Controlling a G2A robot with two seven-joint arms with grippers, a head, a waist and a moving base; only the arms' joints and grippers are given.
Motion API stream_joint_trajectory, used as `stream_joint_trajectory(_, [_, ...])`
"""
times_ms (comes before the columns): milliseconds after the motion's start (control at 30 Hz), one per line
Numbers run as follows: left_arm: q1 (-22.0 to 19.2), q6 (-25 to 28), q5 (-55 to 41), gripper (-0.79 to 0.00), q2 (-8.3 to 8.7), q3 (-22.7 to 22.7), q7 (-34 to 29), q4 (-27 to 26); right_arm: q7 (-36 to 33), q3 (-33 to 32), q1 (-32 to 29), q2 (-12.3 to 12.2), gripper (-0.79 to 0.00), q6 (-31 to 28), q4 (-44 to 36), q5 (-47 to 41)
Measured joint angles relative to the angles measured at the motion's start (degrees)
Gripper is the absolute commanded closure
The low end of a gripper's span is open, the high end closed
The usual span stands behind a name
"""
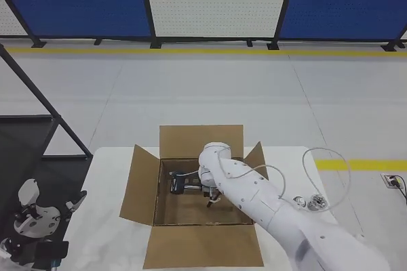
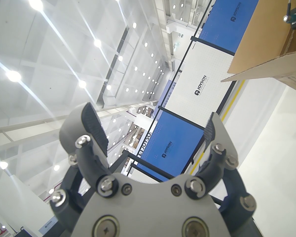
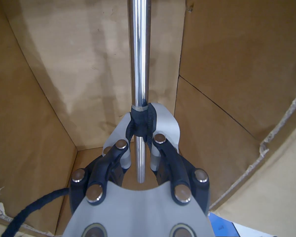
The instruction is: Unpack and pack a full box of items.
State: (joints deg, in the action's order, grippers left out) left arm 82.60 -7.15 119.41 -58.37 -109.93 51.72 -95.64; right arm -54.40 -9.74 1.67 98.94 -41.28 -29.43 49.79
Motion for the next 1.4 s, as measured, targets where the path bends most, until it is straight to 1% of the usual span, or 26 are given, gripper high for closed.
stream_joint_trajectory(200, [0.0, 0.0, 0.0, -0.785, 0.0, 0.0, 0.0, 0.0, 0.61, 0.0, -0.39, 3.6, 0.0, 0.41, 6.56, 1.1])
stream_joint_trajectory(233, [0.0, 0.0, 0.0, -0.785, 0.0, 0.0, 0.0, 0.0, 1.14, 0.0, -0.38, 4.18, -0.083, 0.37, 7.65, 1.31])
stream_joint_trajectory(267, [0.0, 0.0, 0.0, -0.785, 0.0, 0.0, 0.0, 0.0, 1.56, 0.0, -0.35, 4.56, -0.237, 0.28, 8.41, 1.51])
stream_joint_trajectory(300, [0.0, 0.0, 0.0, -0.785, 0.0, 0.0, 0.0, 0.0, 1.99, 0.0, -0.3, 4.92, -0.305, 0.14, 9.12, 1.76])
stream_joint_trajectory(400, [0.0, 0.0, 0.0, -0.785, 0.0, 0.0, 0.0, 0.0, 3.47, 0.0, -0.16, 5.96, -0.416, -0.36, 11.23, 2.6])
stream_joint_trajectory(433, [0.0, 0.0, 0.0, -0.785, 0.0, 0.0, 0.0, 0.0, 3.97, -0.01, -0.1, 6.32, -0.468, -0.48, 12.0, 2.9])
stream_joint_trajectory(500, [0.0, 0.0, 0.0, -0.785, 0.0, 0.0, 0.0, 0.0, 4.61, -0.03, -0.04, 6.82, -0.48, -0.69, 12.98, 3.24])
stream_joint_trajectory(533, [0.0, 0.0, 0.0, -0.785, 0.0, 0.0, 0.0, 0.0, 5.0, -0.04, 0.01, 7.12, -0.446, -0.84, 13.55, 3.48])
stream_joint_trajectory(567, [0.0, 0.0, 0.0, -0.785, 0.0, 0.0, 0.0, 0.0, 5.26, -0.04, 0.06, 7.33, -0.431, -0.93, 13.94, 3.66])
stream_joint_trajectory(633, [0.0, 0.0, 0.0, -0.785, 0.0, 0.0, 0.0, 0.0, 5.85, -0.03, 0.17, 7.79, -0.425, -1.11, 14.73, 4.14])
stream_joint_trajectory(667, [0.0, 0.0, 0.0, -0.785, 0.0, 0.0, 0.0, 0.0, 6.07, -0.03, 0.21, 7.97, -0.443, -1.17, 15.02, 4.34])
stream_joint_trajectory(800, [0.0, 0.0, 0.0, -0.785, 0.0, 0.0, 0.0, 0.0, 6.75, -0.05, 0.4, 8.66, -0.446, -1.26, 16.0, 5.13])
stream_joint_trajectory(900, [0.0, 0.0, 0.0, -0.785, 0.0, 0.0, 0.0, 0.0, 7.17, -0.12, 0.57, 9.11, -0.499, -1.34, 16.59, 5.62])
stream_joint_trajectory(967, [0.0, 0.0, 0.0, -0.785, 0.0, 0.0, 0.0, 0.0, 7.25, -0.21, 0.87, 9.39, -0.489, -1.0, 16.87, 5.95])
stream_joint_trajectory(1133, [0.0, 0.0, 0.0, -0.785, 0.0, 0.0, 0.0, 0.0, 7.12, -0.65, 2.55, 9.79, -0.505, 1.27, 17.13, 6.68])
stream_joint_trajectory(1233, [0.0, 0.0, 0.0, -0.785, 0.0, 0.0, 0.0, 0.0, 7.7, -0.93, 3.66, 9.76, -0.462, 3.19, 16.98, 7.3])
stream_joint_trajectory(1267, [0.0, 0.0, 0.0, -0.785, 0.0, 0.0, 0.0, 0.0, 7.98, -0.99, 3.95, 9.71, -0.391, 3.82, 16.89, 7.57])
stream_joint_trajectory(1333, [0.0, 0.0, 0.0, -0.785, 0.0, 0.0, 0.0, 0.0, 8.7, -1.22, 4.51, 9.51, -0.372, 5.12, 16.54, 7.99])
stream_joint_trajectory(1400, [0.0, 0.0, 0.0, -0.785, 0.0, 0.0, 0.0, 0.0, 9.18, -1.36, 4.92, 9.28, -0.382, 6.01, 16.02, 8.47])
